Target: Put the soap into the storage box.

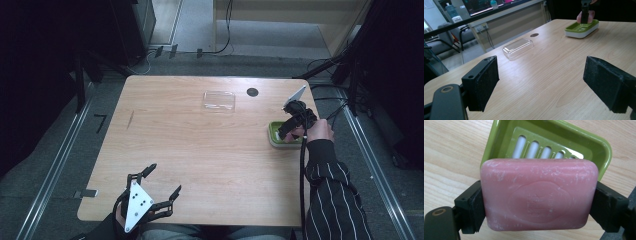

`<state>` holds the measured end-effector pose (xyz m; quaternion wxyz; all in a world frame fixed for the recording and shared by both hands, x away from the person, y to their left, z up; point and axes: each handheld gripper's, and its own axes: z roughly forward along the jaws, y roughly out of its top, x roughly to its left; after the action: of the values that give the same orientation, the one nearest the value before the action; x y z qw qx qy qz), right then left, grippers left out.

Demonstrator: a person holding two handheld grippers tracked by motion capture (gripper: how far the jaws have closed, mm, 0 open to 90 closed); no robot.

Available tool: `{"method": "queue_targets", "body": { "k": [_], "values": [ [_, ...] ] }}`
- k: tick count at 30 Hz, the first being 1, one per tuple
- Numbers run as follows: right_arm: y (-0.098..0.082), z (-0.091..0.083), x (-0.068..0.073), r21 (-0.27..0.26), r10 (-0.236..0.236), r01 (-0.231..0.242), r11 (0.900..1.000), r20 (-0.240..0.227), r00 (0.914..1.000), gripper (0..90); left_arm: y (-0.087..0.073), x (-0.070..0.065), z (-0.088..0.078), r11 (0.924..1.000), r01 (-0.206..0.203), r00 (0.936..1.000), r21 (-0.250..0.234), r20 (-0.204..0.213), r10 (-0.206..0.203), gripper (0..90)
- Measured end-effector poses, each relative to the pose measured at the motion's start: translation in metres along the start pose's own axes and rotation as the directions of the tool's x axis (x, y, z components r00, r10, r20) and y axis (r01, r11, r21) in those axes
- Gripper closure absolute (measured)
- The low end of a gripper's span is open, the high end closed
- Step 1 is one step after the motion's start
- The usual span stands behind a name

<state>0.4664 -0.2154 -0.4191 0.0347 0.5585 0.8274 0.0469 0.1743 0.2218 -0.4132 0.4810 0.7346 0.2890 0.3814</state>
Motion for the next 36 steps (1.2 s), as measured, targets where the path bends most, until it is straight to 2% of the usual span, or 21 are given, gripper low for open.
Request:
{"method": "queue_targets", "body": {
  "k": [17, 26, 31, 36],
  "values": [
    [0.010, 0.011, -0.007, -0.004, 0.062, -0.062, 0.998, -0.024, 0.9978, 13.7, 0.000, 0.000, 0.000, 1.0000, -0.002, 1.0000, 0.001, 0.001, 0.002, 13.6],
    [0.012, 0.019, -0.013, -0.003, 0.123, -0.124, 0.992, -0.042, 0.9915, 13.7, 0.000, 0.000, 0.000, 1.0000, -0.001, 1.0000, 0.000, 0.000, 0.001, 13.6],
    [0.012, 0.024, -0.015, 0.004, 0.145, -0.145, 0.989, -0.060, 0.9876, 13.7, 0.000, 0.000, 0.000, 1.0000, 0.000, 1.0000, 0.001, 0.000, 0.000, 13.6],
    [0.013, 0.027, -0.014, 0.006, 0.154, -0.154, 0.988, -0.057, 0.9864, 13.7, 0.000, 0.000, 0.000, 1.0000, -0.001, 1.0000, 0.001, 0.000, 0.001, 13.6]
  ]
}}
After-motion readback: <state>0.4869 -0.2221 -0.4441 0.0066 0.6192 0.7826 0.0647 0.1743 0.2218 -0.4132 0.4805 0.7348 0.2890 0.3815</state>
